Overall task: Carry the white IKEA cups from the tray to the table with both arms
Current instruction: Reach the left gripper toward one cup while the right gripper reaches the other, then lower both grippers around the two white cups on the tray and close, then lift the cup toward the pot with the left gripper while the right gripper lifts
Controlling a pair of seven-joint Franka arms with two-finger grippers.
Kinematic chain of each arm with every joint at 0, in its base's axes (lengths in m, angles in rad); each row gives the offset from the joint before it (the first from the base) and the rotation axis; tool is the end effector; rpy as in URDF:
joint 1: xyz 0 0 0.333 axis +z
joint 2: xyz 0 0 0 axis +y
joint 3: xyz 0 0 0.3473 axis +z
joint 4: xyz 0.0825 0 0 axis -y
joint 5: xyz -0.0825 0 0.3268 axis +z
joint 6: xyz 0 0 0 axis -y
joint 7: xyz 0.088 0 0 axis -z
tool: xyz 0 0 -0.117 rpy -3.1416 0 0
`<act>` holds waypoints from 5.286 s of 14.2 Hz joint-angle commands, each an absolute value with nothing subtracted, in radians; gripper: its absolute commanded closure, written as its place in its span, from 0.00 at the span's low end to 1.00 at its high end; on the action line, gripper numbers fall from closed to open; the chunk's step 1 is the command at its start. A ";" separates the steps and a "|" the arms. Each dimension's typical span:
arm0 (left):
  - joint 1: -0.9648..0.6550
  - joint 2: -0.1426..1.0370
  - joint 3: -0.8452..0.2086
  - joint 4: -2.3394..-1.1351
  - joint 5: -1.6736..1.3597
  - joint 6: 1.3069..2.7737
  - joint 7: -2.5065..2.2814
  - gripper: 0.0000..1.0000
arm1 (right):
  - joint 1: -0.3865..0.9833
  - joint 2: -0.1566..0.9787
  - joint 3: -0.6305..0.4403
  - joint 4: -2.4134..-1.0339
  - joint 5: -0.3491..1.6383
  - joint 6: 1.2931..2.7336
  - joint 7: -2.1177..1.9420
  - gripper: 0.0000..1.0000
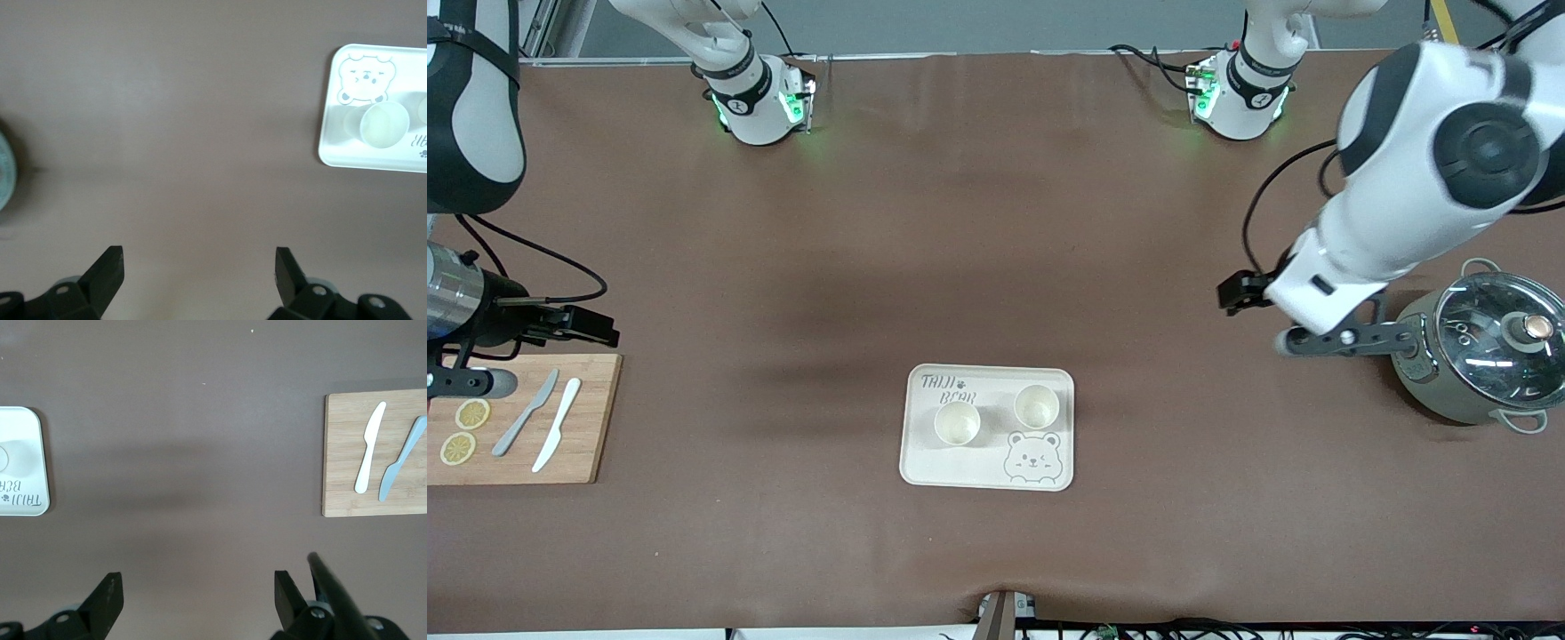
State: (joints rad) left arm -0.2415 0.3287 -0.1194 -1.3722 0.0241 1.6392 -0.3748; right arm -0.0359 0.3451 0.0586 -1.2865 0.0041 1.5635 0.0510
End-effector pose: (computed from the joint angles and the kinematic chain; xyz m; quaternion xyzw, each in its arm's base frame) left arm 0.5713 -0.1996 0.5534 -0.9995 -0.0084 0.0304 0.0038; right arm 0.6060 0.0074 0.5720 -0.9992 0.0156 0.0342 0.0108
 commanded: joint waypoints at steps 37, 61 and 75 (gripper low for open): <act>-0.580 0.844 0.011 -1.331 0.080 2.387 -0.618 0.00 | 0.416 0.716 0.058 -1.302 0.035 2.236 0.807 0.00; -0.581 0.845 0.012 -1.330 0.075 2.451 -0.661 1.00 | 0.483 0.899 0.058 -1.304 -0.005 2.417 0.807 0.00; -0.439 0.363 0.002 -1.723 0.069 2.224 -0.454 1.00 | 0.488 0.910 0.058 -1.298 -0.002 2.431 0.801 0.74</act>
State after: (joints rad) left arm -0.4679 0.5000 0.0079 -1.5186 0.0572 2.1280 -0.4730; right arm 0.4798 0.9046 0.0665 -1.3084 0.0139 2.4264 0.7851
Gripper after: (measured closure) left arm 0.969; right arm 0.612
